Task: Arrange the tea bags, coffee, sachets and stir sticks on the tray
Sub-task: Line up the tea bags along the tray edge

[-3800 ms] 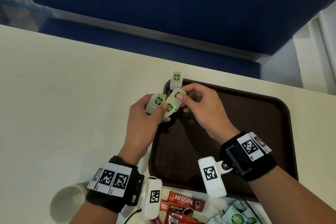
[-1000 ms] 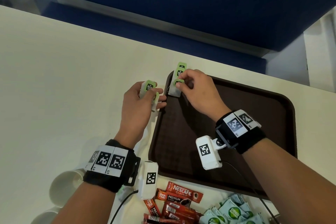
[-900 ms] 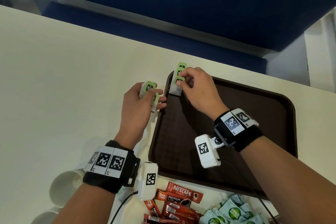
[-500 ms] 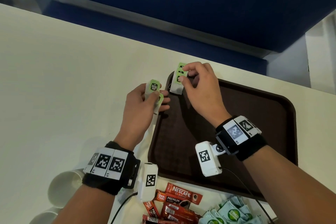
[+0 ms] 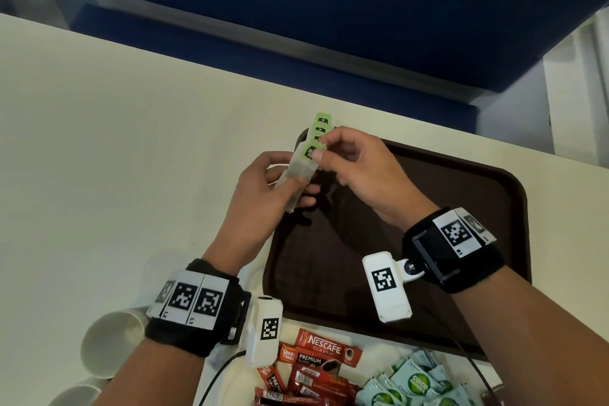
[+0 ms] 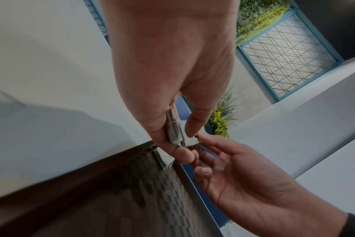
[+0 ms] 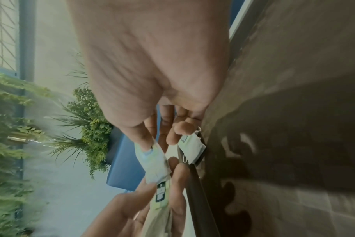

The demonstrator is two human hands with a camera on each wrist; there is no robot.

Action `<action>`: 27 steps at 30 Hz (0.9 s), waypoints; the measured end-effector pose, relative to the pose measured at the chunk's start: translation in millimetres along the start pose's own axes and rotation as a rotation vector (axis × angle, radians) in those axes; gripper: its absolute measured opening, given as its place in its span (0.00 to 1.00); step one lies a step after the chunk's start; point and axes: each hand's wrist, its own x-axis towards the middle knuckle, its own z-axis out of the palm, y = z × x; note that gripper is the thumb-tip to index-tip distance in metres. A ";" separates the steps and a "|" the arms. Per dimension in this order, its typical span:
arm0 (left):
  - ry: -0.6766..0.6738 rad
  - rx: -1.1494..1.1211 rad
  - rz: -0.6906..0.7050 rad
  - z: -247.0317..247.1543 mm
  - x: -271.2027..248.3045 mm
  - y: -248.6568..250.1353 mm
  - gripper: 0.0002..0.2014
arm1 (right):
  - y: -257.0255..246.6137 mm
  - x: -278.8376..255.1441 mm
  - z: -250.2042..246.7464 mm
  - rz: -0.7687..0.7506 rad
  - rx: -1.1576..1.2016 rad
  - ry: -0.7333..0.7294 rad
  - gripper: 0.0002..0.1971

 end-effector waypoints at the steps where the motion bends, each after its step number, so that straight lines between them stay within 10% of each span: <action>1: -0.001 -0.004 -0.001 -1.0 -0.3 -0.6 0.14 | 1.2 0.0 -1.4 0.004 0.027 0.032 0.04; 7: 0.063 -0.007 0.013 -6.1 -1.0 -2.4 0.18 | 10.9 4.1 -7.5 -0.012 -0.020 0.262 0.04; 27: 0.220 -0.005 0.079 -15.6 -2.3 1.0 0.13 | 25.8 15.4 21.0 -0.094 -0.322 0.226 0.05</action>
